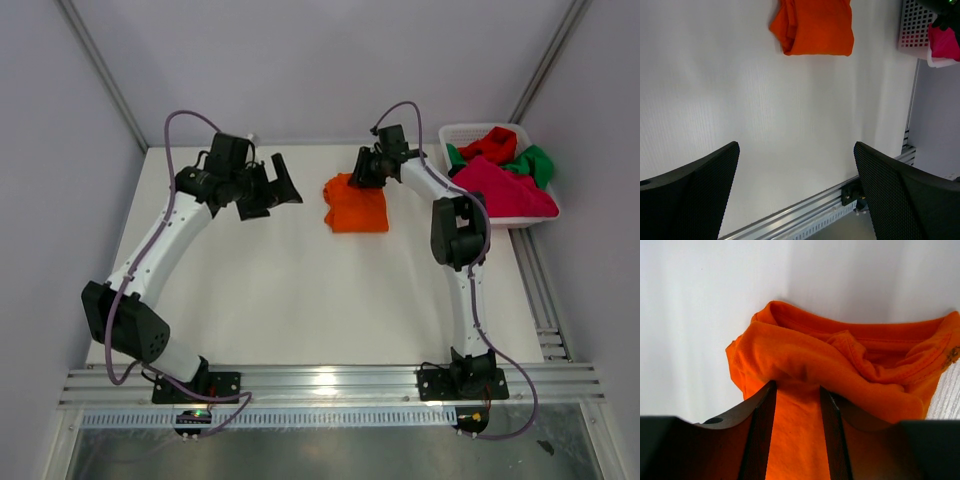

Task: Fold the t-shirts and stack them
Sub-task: Smooth out wrinkles on the folded tshirt

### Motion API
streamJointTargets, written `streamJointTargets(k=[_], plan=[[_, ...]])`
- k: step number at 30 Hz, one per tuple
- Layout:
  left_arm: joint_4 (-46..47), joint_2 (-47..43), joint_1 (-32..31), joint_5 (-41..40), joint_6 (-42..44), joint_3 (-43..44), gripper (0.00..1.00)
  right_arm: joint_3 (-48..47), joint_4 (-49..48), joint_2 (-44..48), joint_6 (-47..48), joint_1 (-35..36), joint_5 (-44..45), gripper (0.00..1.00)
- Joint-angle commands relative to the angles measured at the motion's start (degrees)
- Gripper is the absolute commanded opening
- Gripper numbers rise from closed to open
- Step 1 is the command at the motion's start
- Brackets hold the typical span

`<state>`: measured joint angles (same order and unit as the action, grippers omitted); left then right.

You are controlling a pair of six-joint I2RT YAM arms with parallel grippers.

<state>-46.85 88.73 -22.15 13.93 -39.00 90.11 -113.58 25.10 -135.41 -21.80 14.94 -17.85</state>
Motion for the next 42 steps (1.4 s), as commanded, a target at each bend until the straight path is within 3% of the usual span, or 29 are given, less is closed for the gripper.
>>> streamJointTargets(k=[1,9,20,42], plan=[[2.72,-3.30,-0.08,0.04,-1.16,-2.65,0.99,-2.96,-1.89,0.85,1.94,0.18,2.90,0.44],[6.15,-5.23,-0.08,1.71,-3.18,-8.80,0.99,-0.51,-3.39,4.09,2.20,0.18,1.94,0.44],[6.60,-6.55,-0.52,1.53,-2.57,-9.77,0.99,13.64,-7.09,18.33,1.94,1.41,1.94,0.44],[4.13,-7.34,-0.44,-0.75,-1.78,-9.51,0.99,34.03,-14.11,20.18,-4.21,5.89,0.27,0.44]])
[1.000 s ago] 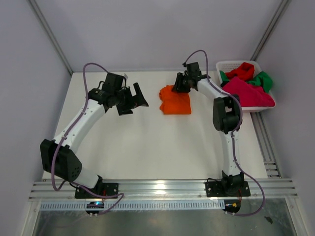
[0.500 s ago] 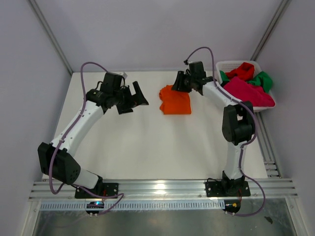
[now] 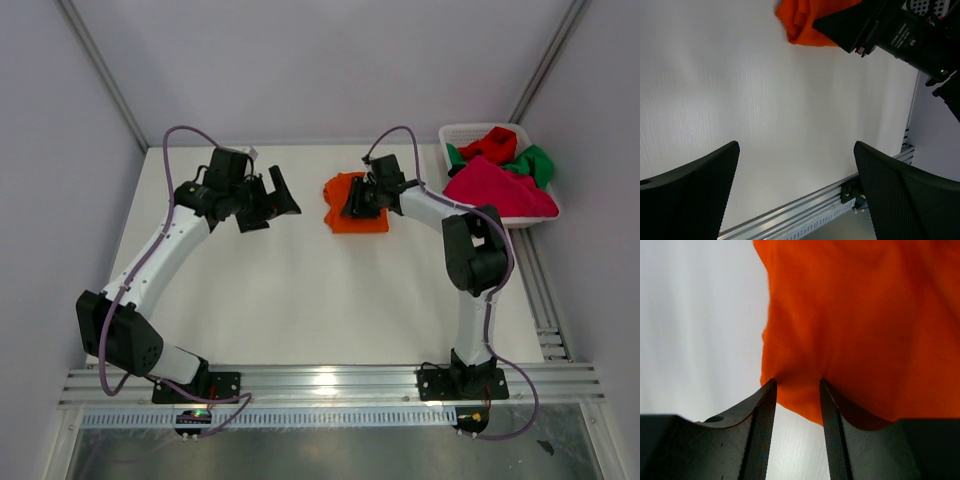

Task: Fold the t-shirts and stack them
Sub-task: Smooth out wrinkles on the folded tshirt

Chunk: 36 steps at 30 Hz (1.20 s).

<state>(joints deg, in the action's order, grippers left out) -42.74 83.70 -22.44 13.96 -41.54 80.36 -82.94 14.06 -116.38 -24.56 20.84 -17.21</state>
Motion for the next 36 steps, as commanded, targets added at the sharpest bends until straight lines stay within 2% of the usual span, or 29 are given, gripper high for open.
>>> streamJointTargets(k=[1,13,19,22,26,29,36], plan=[[-0.06,-2.23,-0.15,-0.77,0.67,0.15,0.99,4.61,-3.51,2.11,-1.55,0.16,-0.45,0.44],[0.20,-2.31,-0.24,-1.03,0.23,0.06,0.99,14.64,-6.15,7.04,-2.95,3.06,-0.01,0.44],[0.38,-2.49,-0.15,-1.04,0.23,0.06,0.99,14.65,-5.19,8.18,-3.57,10.00,0.16,0.44],[0.47,-2.49,-0.15,-0.77,0.32,-0.02,0.99,13.42,-4.22,9.67,-3.39,13.08,2.00,0.44],[0.55,-2.93,-0.15,-0.77,0.23,-1.16,0.99,10.70,-3.00,13.54,-3.13,13.70,3.14,0.44],[0.82,-3.28,-0.15,-0.77,0.06,-2.30,0.99,6.41,-0.80,16.44,0.02,13.70,7.44,0.44],[0.38,-4.42,-0.15,-1.03,0.32,-3.01,0.99,-5.12,4.74,12.15,4.87,10.54,19.48,0.44]])
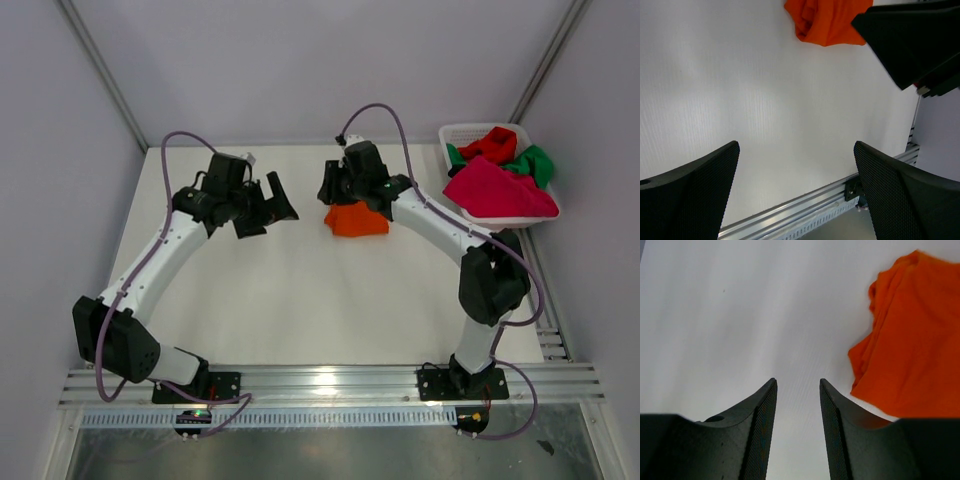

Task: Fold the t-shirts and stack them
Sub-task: Smooth out wrinkles on the folded tshirt, then put the neatly folded tshirt into the corner of the board with the left arm

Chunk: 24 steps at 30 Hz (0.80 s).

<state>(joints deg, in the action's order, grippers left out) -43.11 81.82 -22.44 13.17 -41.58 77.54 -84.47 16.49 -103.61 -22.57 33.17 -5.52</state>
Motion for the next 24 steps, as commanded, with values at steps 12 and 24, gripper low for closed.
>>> streamJointTargets(k=[12,24], plan=[[-0.04,-3.86,-0.15,-1.30,1.15,-2.48,0.99,-14.93,7.06,-15.99,4.73,-9.61,16.07,0.44],[-2.94,-5.71,-0.15,-2.62,1.42,-0.99,0.99,-11.51,5.83,-18.99,3.94,-11.19,14.57,0.44]])
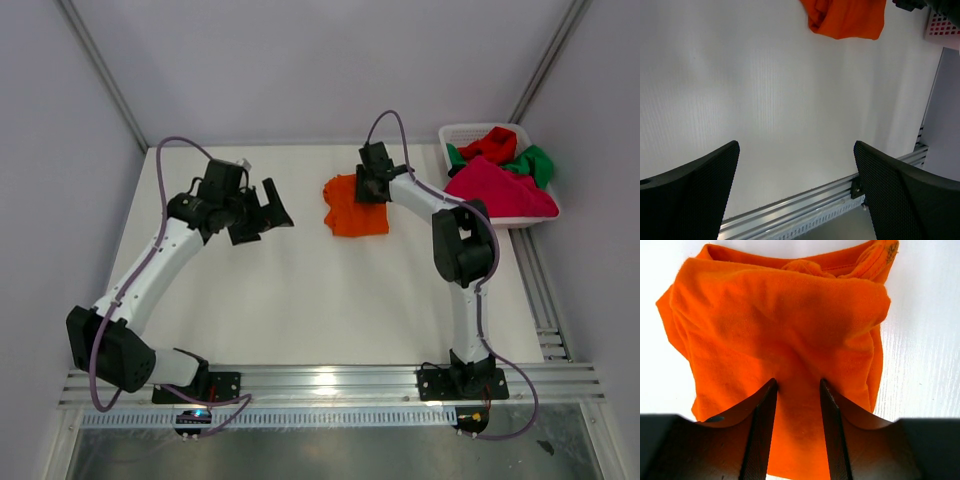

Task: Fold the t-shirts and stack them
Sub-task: Put the neatly folded tshirt into the corner of the board with the left arm

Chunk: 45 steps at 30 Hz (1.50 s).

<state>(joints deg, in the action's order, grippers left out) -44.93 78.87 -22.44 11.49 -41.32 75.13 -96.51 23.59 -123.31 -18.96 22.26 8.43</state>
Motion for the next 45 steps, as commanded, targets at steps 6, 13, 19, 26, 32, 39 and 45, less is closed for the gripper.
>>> streamJointTargets(k=[6,13,19,26,32,39,45], plan=[[-3.50,-4.86,-0.15,-1.38,1.15,2.65,0.99,4.40,1.53,0.70,-0.29,-0.29,-0.51,0.44],[-4.64,-6.89,-0.15,-1.38,0.80,3.18,0.99,6.86,5.58,0.09,-3.62,-0.20,-6.04,0.44],[-5.35,-7.50,-0.15,-1.64,0.28,3.44,0.99,11.69,6.99,3.42,-7.48,2.17,-12.20,0.44],[-4.64,-8.03,-0.15,-1.99,-0.51,3.00,0.99,12.66,5.51,6.41,-17.57,11.04,-17.12,0.44],[-4.29,-9.00,-0.15,-2.52,-0.95,1.95,0.99,9.50,-0.99,5.36,-28.23,16.32,-21.87,0.44],[-4.29,-10.14,-0.15,-3.40,-0.95,0.63,0.99,-4.71,-2.32,-1.75,-34.12,17.38,-22.49,0.44],[-3.85,-10.75,-0.15,-5.59,-1.48,-0.77,0.99,-12.20,-6.98,-5.01,-35.18,17.38,-22.58,0.44]])
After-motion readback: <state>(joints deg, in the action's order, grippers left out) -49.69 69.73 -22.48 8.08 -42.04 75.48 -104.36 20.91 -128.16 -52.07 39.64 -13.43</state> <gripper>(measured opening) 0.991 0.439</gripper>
